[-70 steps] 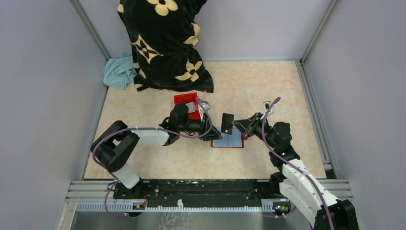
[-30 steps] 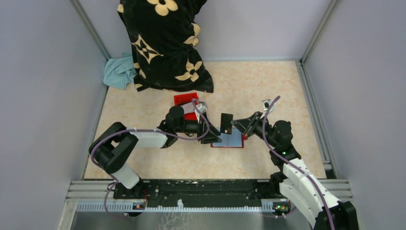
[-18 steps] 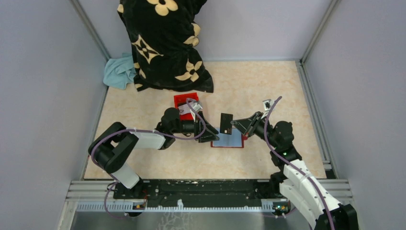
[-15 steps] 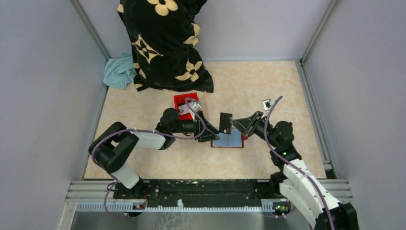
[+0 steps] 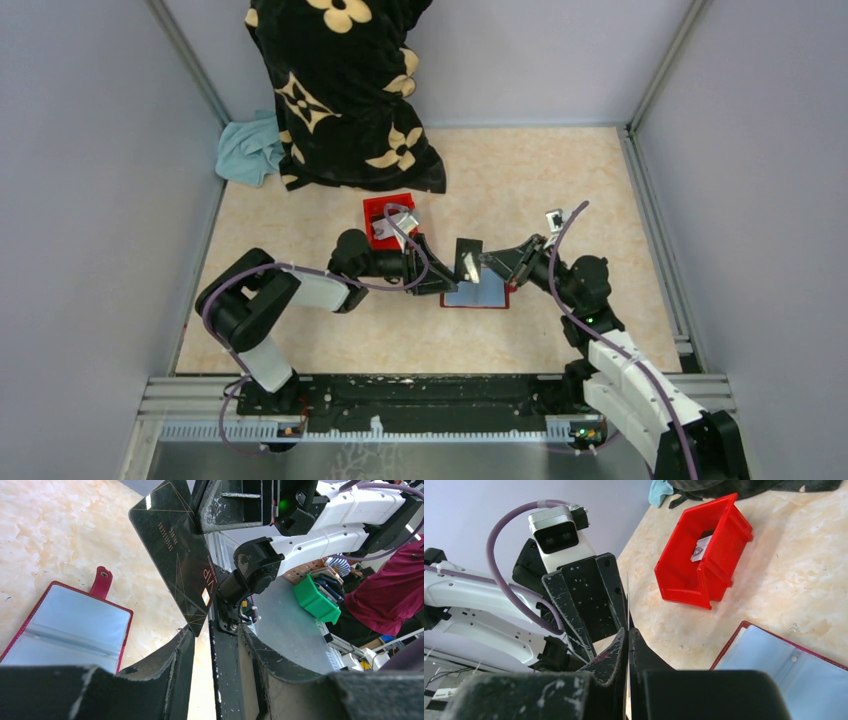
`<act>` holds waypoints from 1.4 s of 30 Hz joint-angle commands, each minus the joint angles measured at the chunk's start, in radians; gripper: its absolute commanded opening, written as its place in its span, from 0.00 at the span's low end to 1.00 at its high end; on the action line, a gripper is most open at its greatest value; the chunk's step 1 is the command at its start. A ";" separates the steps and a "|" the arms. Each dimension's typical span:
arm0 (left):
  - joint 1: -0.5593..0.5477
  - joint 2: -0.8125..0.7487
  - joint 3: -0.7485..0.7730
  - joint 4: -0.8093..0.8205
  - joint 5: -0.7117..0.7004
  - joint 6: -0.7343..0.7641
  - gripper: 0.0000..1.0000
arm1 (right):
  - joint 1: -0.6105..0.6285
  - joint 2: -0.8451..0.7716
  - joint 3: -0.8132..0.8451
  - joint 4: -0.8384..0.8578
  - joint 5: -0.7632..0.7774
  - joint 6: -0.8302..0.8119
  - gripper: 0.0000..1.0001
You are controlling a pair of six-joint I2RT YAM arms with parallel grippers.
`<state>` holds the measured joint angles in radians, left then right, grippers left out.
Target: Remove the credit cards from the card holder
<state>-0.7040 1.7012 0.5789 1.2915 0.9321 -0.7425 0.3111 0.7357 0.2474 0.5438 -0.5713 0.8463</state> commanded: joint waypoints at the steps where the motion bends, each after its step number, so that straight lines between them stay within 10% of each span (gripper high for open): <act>1: 0.003 -0.019 -0.010 0.051 0.023 0.009 0.42 | -0.004 0.003 -0.002 0.105 -0.023 0.022 0.00; 6: 0.003 -0.001 -0.006 0.069 0.023 -0.009 0.32 | 0.018 0.020 -0.025 0.145 -0.020 0.042 0.00; 30: 0.014 -0.025 -0.015 0.005 -0.018 0.029 0.39 | 0.065 0.001 -0.053 0.108 -0.006 0.010 0.00; 38: 0.014 -0.010 -0.005 0.015 0.001 0.017 0.00 | 0.065 0.010 -0.044 0.106 -0.005 0.005 0.00; 42: 0.014 0.010 0.008 0.034 0.032 -0.002 0.00 | 0.065 0.014 -0.033 0.094 -0.007 -0.015 0.00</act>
<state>-0.6937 1.6947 0.5724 1.2591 0.9165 -0.7338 0.3668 0.7532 0.1844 0.6052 -0.5777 0.8642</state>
